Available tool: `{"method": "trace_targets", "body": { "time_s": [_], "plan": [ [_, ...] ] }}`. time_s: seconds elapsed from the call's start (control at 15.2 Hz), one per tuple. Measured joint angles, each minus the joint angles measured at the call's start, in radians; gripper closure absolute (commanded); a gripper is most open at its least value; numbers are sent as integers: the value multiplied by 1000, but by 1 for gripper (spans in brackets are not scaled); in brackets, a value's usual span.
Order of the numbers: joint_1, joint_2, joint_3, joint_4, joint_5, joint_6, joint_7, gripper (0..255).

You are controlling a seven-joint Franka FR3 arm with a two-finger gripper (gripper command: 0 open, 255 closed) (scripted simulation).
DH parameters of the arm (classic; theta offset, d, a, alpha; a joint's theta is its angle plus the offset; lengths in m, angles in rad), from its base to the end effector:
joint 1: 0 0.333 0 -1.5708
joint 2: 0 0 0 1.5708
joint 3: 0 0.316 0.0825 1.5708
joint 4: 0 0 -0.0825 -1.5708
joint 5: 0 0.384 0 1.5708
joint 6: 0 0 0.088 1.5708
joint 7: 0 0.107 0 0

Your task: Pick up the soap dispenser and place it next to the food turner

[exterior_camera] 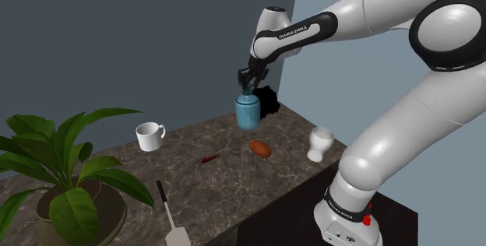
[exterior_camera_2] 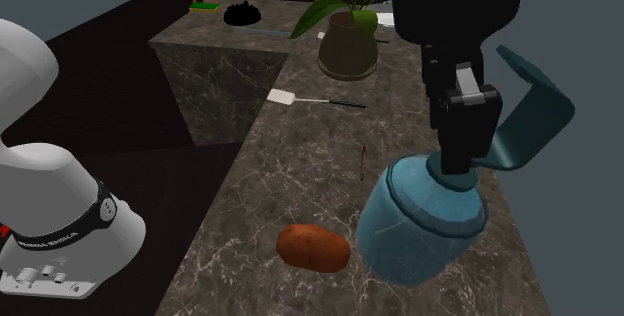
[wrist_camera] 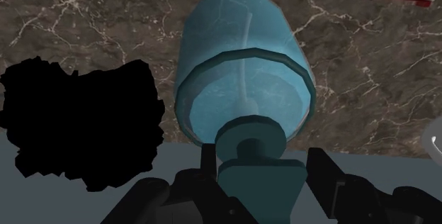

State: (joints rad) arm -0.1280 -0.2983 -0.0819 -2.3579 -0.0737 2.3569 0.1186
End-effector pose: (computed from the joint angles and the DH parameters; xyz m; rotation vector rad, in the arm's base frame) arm 0.4683 -0.1025 0.4748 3.0289 -0.4332 0.4544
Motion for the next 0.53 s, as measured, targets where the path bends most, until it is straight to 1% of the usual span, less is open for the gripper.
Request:
{"method": "trace_targets", "body": {
  "time_s": [0.53],
  "plan": [
    [2,-27,3,82,3,-110,-3,255]
  ]
}}
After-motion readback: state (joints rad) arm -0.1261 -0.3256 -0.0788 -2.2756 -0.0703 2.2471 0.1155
